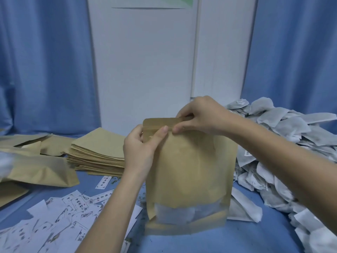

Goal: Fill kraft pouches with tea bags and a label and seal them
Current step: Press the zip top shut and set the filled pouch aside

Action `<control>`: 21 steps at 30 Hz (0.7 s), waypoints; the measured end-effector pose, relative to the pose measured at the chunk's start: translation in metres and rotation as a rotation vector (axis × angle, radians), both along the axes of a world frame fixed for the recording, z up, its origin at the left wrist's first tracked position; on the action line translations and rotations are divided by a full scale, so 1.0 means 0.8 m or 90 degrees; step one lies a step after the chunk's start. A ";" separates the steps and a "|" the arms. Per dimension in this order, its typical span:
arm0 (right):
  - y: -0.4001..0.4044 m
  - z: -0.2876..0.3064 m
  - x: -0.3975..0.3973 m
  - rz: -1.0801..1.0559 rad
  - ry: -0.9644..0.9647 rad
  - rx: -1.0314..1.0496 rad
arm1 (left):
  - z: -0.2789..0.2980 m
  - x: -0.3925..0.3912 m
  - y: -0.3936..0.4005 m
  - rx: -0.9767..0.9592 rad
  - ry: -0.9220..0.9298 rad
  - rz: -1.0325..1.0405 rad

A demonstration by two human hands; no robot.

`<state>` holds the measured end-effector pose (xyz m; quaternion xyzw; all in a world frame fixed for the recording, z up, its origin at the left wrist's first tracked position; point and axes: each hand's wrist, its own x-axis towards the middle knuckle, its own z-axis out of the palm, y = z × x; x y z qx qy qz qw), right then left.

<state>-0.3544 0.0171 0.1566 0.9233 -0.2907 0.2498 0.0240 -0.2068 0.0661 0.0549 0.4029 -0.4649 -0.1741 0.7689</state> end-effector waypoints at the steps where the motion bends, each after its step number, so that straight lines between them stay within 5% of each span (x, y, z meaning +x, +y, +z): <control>1: -0.001 0.001 -0.008 -0.004 0.003 0.004 | 0.001 0.001 0.000 0.007 -0.002 -0.005; 21: -0.011 -0.008 -0.056 -0.048 0.025 -0.091 | -0.002 -0.004 -0.008 -0.027 0.033 0.039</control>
